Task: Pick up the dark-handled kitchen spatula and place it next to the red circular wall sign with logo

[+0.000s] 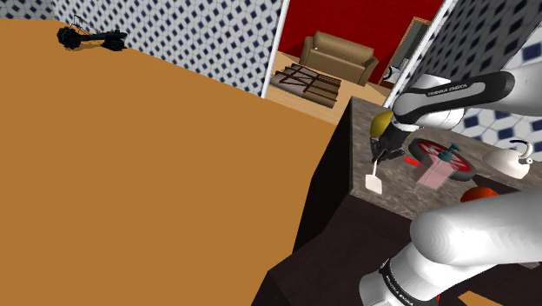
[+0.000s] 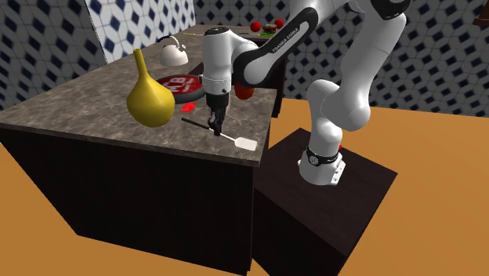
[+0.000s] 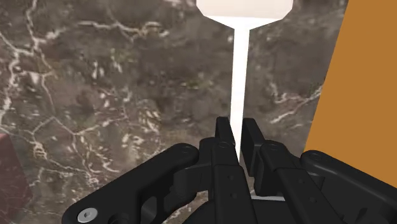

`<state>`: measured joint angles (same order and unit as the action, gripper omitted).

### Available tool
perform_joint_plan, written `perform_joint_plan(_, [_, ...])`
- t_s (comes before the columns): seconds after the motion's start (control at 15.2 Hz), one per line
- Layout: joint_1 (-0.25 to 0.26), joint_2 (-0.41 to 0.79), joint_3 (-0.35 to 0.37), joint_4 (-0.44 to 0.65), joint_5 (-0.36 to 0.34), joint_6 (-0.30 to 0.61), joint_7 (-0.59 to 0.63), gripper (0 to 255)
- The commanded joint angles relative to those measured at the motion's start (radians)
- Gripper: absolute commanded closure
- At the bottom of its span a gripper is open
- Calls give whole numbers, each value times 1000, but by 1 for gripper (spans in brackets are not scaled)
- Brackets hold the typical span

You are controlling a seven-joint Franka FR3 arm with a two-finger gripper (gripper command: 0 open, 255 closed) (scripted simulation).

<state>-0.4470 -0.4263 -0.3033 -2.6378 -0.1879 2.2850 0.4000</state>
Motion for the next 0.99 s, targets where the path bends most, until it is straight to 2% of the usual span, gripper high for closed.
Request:
perform_joint_plan(0.0, [-1, -20, 5, 15, 0, -34, 1, 255])
perform_joint_plan(0.92, [2, -100, 32, 145, 13, -245, -1, 255])
